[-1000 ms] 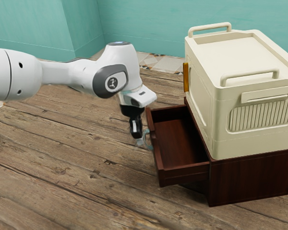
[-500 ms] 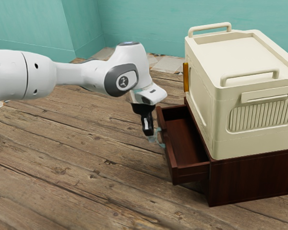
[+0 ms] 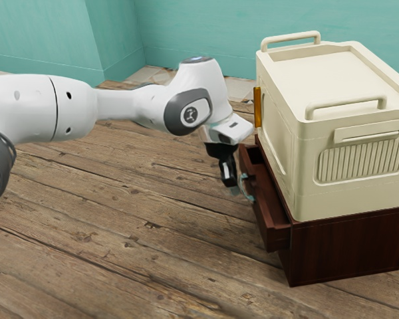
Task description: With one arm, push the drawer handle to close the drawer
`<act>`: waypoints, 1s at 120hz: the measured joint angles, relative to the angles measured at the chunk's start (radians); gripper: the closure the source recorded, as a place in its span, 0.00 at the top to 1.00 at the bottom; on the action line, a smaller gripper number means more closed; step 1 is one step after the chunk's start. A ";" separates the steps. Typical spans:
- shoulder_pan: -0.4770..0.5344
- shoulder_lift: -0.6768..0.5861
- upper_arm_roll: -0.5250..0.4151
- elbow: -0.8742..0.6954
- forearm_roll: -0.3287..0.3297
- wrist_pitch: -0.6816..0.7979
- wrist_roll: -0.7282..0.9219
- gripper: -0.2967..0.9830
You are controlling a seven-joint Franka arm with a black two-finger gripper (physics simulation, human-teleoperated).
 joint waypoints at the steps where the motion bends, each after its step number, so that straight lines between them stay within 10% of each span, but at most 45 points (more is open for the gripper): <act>1: -0.002 0.002 0.000 0.003 0.000 0.001 0.000 0.16; 73: -0.030 0.004 -0.014 -0.032 -0.006 0.123 -0.025 0.15; 104: 0.057 -0.644 0.052 -0.219 -0.014 -0.194 -0.055 0.16; 120: 0.130 -0.756 0.098 -0.204 -0.010 -0.426 -0.049 0.38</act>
